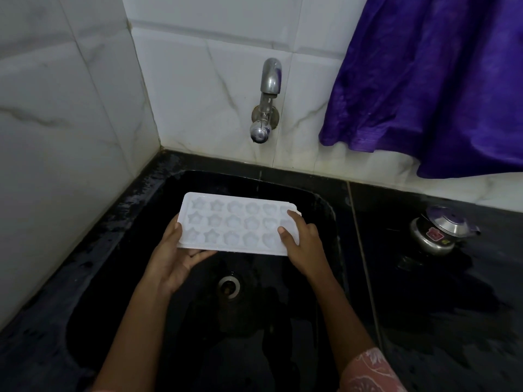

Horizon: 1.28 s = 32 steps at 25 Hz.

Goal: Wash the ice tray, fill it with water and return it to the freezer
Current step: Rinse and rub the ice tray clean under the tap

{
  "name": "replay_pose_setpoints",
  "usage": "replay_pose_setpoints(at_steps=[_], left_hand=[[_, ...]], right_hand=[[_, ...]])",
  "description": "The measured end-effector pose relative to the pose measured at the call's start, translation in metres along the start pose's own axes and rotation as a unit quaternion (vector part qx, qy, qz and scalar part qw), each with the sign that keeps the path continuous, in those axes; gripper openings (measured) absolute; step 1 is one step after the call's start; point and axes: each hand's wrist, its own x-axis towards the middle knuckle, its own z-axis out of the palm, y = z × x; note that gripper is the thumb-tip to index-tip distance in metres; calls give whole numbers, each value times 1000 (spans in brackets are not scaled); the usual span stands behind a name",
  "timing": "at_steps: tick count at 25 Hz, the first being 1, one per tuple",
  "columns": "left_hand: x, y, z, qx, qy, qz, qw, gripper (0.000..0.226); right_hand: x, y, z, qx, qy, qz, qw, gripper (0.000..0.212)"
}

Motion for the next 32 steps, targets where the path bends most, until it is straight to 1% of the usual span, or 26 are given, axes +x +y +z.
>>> replay_pose_setpoints(at_steps=[2,4,8,11,15,18,20,27,32], left_hand=[[-2,-1,3,-18,12,3,1000,37],[-5,-3,6,-24,28,6,999,36],[-10,-9,10,-28,52,20,998,35],[-12,-10,13,-32,62,28,997,33],[-10,-8,15,-28,71,28,997,29],[-9,-5,15,-20,80,28,996,29],[-7,-3,14,-22,83,29,996,28],[-3,-4,12,-19,83,28,996,29],[-1,-4,11,-11,80,28,996,29]], right_hand=[[2,2,-5,-43,-1,-2,999,50],[5,4,-10,-108,0,-4,994,49],[12,0,-21,-220,-10,-5,975,50],[17,-5,-25,-271,-22,-6,962,48],[23,-7,-24,-291,-34,-8,956,48],[24,-8,-23,-309,-58,-11,949,50],[25,-9,-24,-301,-68,-5,951,51],[27,-14,-23,-301,-56,4,952,48],[28,-14,-19,-296,-63,14,953,49]])
